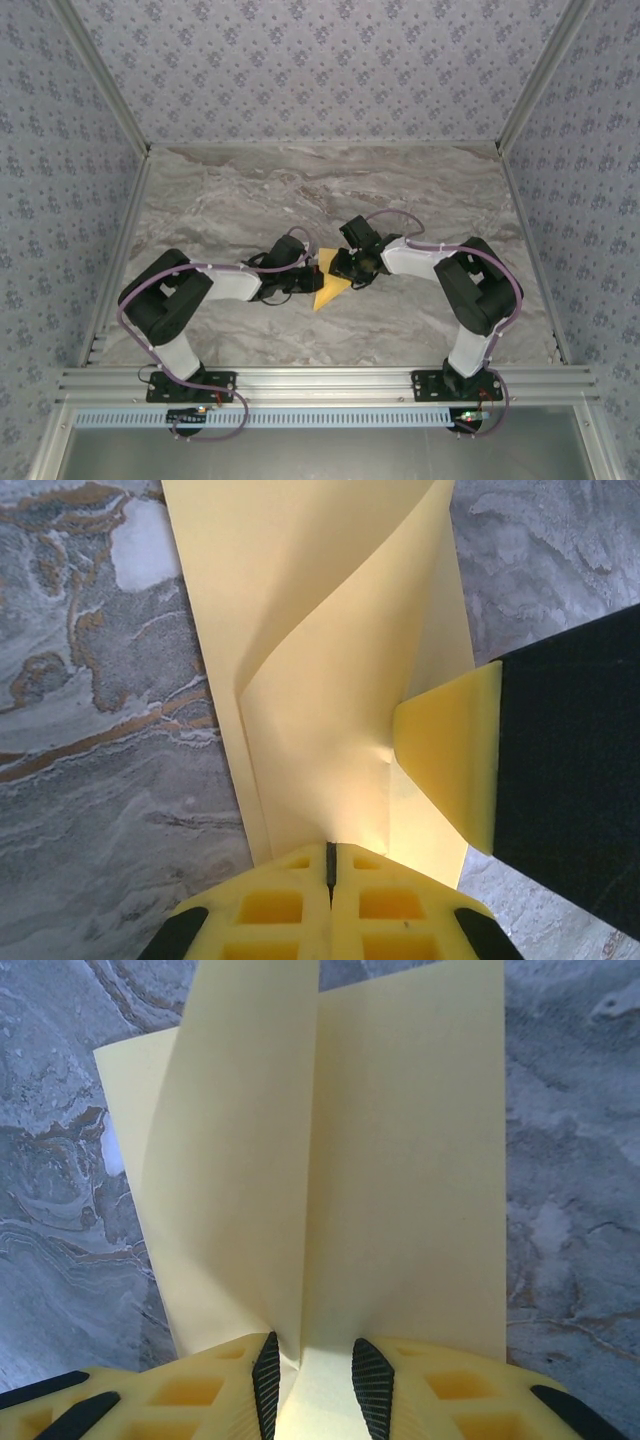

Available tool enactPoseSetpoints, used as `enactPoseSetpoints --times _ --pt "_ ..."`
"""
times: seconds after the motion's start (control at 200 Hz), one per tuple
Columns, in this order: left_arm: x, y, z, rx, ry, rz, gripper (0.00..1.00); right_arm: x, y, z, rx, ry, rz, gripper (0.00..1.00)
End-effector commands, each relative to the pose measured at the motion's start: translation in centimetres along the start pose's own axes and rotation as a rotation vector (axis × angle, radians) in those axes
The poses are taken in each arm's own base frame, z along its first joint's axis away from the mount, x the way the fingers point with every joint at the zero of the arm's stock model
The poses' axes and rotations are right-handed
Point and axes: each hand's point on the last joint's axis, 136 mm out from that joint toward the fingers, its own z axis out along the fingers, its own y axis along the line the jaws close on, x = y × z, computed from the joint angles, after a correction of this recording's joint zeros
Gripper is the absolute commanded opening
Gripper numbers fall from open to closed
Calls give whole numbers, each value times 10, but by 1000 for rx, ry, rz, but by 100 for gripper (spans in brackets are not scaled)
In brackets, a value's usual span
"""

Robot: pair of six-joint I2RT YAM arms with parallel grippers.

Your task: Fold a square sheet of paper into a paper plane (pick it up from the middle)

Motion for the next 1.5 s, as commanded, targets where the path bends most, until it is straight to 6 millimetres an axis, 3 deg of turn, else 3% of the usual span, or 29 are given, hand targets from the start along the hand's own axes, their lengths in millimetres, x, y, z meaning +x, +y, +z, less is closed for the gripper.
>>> enactPoseSetpoints --times 0.0,0.315,0.43,0.745,0.859,1.189,1.494 --pt "-2 1 3 -11 14 17 3 34 -86 22 296 75 44 33" --pt "10 8 6 -34 75 18 0 3 -18 -21 4 -18 -39 32" --pt "15 11 6 -41 90 16 0 -2 5 -36 -95 -45 -97 28" --pt "15 11 6 -39 92 17 0 9 34 -23 -224 24 -182 5" --pt "16 11 6 -37 94 21 0 11 36 -13 -219 50 -187 2" --pt "11 4 4 -23 89 30 0 15 5 6 -110 64 -139 1" --pt "-29 -38 -17 54 3 74 4 22 -16 11 -47 75 -100 1"
